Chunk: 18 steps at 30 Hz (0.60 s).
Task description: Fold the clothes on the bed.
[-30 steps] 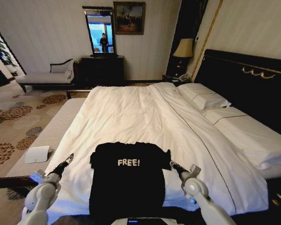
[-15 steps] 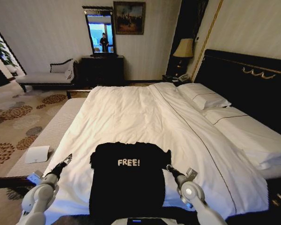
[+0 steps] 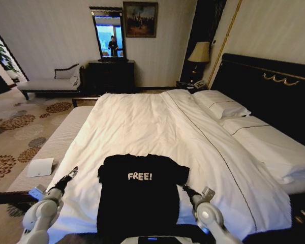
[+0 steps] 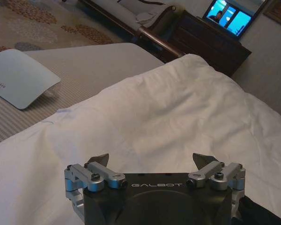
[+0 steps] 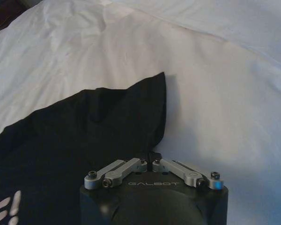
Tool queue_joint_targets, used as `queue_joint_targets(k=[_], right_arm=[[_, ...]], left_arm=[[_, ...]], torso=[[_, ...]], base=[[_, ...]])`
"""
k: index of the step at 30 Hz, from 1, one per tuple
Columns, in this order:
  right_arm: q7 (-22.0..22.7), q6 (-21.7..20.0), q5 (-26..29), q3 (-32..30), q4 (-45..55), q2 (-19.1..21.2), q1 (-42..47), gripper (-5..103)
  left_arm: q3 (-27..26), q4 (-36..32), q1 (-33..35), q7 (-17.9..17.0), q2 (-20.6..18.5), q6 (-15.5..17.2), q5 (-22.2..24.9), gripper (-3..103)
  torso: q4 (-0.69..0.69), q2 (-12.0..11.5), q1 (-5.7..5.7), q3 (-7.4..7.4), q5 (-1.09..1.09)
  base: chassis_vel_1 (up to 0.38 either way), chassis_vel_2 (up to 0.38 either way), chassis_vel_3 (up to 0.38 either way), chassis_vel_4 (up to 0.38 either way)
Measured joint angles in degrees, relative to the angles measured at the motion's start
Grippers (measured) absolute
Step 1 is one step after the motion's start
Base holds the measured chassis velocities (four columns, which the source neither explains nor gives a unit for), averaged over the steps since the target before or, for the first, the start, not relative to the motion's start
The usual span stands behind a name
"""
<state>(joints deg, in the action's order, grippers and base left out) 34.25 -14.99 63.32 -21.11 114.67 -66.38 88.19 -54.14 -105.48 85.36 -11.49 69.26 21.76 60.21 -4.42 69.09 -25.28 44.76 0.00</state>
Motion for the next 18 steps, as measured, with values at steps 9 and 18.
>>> queue_joint_targets(k=[9, 18], right_arm=[[1.03, -0.32, -0.5, 0.48, 0.33, -1.08, -0.5, 9], [5.59, 3.42, -5.96, -2.33, -0.81, -2.16, -2.15, 41]], left_arm=[[0.66, -0.28, -0.15, -0.1, 0.7, 0.0, -0.45, 100], [-5.59, -0.38, -7.2, -3.06, -1.12, -1.86, 19.04, 100]], torso=[[0.0, 0.0, 0.0, 0.0, 0.0], [-0.01, 0.0, 0.0, 0.01, 0.02]], base=[[0.0, 0.0, 0.0, 0.0], [0.0, 0.0, 0.0, 0.0]])
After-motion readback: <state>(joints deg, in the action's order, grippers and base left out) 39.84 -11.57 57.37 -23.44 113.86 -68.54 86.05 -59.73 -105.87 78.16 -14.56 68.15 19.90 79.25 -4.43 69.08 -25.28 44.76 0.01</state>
